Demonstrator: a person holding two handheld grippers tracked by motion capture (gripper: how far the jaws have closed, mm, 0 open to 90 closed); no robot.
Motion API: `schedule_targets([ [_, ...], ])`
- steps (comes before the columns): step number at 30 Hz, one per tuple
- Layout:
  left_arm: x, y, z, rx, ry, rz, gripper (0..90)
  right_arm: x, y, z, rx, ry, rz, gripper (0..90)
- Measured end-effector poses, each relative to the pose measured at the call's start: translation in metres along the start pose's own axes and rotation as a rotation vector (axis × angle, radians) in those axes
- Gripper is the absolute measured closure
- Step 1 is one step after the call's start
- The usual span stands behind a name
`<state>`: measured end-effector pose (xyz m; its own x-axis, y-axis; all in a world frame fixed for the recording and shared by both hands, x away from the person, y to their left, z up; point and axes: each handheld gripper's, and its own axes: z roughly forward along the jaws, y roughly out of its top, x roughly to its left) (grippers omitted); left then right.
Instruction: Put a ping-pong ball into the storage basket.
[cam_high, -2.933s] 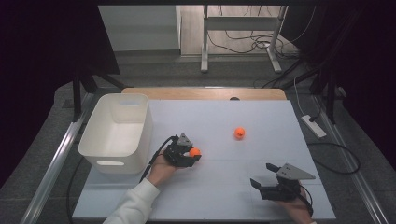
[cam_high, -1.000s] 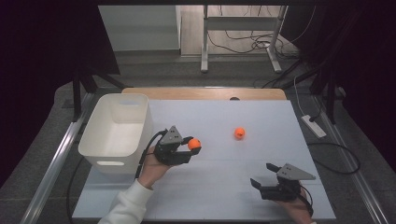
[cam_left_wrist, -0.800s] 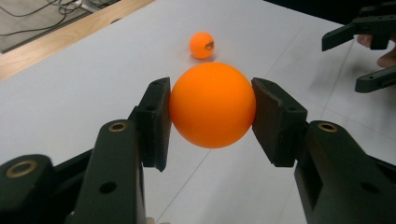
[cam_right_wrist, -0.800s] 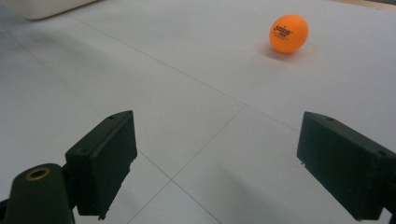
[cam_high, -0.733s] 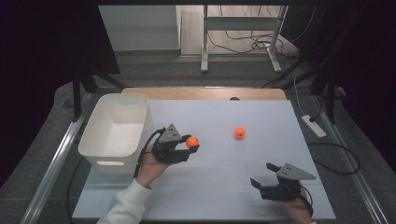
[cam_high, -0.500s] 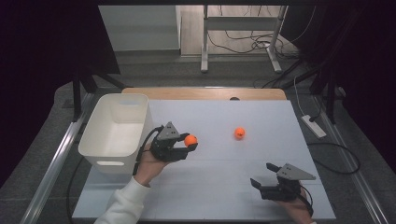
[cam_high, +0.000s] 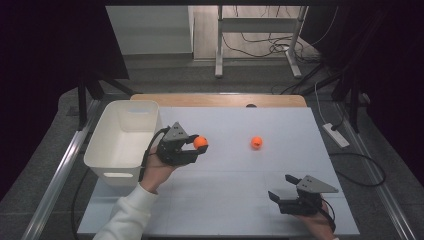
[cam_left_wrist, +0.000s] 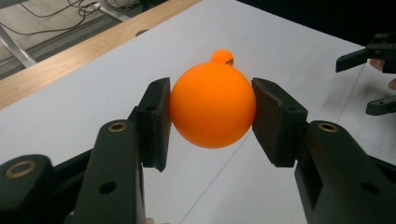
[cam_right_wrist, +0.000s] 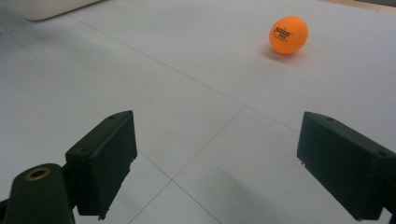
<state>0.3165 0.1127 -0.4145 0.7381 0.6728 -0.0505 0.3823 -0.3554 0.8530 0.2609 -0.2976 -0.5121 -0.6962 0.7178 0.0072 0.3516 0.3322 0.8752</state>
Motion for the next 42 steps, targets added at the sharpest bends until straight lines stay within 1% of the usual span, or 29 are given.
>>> schedule_targets([
  [5,0.004,0.001,-0.007,-0.016,0.005,-0.01,50.6,0.0,0.0,0.0,0.001,-0.001,0.0,11.9],
  [18,0.009,0.006,-0.021,-0.037,0.026,-0.007,50.6,0.0,0.0,-0.001,0.0,-0.006,0.0,11.9],
  [22,0.01,0.007,-0.025,-0.048,0.033,-0.009,50.6,0.0,0.0,-0.001,-0.002,-0.005,0.0,11.9],
  [27,0.013,0.007,-0.029,-0.051,0.04,-0.016,50.6,0.0,0.001,-0.001,-0.002,-0.008,-0.002,11.9],
  [38,0.02,0.008,-0.043,-0.072,0.071,-0.032,50.6,0.0,0.001,-0.001,-0.004,-0.006,-0.001,11.9],
  [41,0.023,0.008,-0.048,-0.076,0.082,-0.038,50.6,0.0,0.001,-0.001,-0.003,-0.007,0.0,11.9],
  [42,0.025,0.008,-0.05,-0.079,0.092,-0.043,50.6,0.0,0.001,-0.001,-0.003,-0.007,0.0,11.9],
])
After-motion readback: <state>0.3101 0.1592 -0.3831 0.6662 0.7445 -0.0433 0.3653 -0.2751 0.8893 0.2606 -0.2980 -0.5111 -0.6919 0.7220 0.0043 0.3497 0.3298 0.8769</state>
